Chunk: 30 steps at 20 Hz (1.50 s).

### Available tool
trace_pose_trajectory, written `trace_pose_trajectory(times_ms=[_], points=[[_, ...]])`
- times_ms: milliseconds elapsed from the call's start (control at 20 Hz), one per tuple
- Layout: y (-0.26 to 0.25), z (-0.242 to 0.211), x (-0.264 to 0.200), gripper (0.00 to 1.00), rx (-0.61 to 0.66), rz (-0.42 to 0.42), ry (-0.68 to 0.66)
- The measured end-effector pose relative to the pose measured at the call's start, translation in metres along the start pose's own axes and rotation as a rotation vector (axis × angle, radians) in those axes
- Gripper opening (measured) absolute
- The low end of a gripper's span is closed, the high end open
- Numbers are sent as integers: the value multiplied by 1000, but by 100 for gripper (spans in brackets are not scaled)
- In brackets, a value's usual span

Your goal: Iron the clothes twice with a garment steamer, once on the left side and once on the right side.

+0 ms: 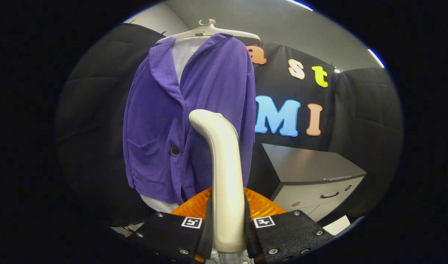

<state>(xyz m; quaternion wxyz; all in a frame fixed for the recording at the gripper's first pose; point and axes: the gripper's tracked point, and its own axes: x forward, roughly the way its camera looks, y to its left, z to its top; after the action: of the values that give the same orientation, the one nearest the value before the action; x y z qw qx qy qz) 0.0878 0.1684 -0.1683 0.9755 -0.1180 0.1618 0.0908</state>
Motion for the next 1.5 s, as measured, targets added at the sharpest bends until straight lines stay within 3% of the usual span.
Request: trace_pose_trajectory(times_ms=[750,1500], points=[[15,-99,10,36,-87,22,144],[22,-200,-22,36,-175,144,337]])
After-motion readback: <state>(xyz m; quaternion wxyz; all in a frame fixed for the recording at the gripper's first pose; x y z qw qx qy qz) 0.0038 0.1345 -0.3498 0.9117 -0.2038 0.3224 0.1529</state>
